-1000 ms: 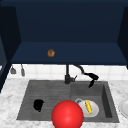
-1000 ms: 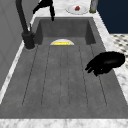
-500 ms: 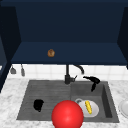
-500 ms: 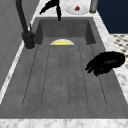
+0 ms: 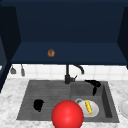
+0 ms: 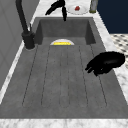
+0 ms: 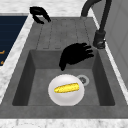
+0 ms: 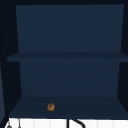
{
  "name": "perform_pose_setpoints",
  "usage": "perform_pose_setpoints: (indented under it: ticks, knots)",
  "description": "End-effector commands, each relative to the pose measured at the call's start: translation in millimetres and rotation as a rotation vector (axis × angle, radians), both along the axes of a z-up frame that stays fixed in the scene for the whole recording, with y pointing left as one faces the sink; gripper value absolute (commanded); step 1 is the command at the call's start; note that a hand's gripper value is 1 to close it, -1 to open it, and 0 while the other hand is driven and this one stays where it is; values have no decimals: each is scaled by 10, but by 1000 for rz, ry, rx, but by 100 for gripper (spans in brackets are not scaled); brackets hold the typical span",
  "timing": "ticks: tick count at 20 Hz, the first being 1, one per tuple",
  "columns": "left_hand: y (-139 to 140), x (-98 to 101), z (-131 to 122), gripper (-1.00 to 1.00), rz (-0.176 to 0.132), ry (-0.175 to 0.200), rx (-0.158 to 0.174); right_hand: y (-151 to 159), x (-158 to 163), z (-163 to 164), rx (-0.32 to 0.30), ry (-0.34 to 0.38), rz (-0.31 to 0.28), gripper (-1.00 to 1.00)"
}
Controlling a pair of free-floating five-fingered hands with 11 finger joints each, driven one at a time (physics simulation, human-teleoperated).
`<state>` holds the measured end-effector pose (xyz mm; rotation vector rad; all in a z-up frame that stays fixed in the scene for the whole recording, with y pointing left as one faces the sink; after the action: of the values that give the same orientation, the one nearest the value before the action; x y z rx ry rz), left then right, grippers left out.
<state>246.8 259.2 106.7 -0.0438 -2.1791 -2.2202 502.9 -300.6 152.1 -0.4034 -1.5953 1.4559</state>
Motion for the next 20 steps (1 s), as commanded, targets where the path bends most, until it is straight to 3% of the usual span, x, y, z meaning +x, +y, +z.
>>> perform_pose_setpoints:
  ticks: [1,10,13,20]
  knots:
    - [0,0,0,0,0,0,0,0,-156,-98,-93,-32,-78,-100]
    - [0,0,0,0,0,0,0,-4,-283,-147,-84,23,-254,-100]
    - [0,0,0,0,0,0,0,-120,-322,-97,-90,28,-274,-100]
    - [0,0,0,0,0,0,0,-296,-368,-76,-201,67,-302,-100]
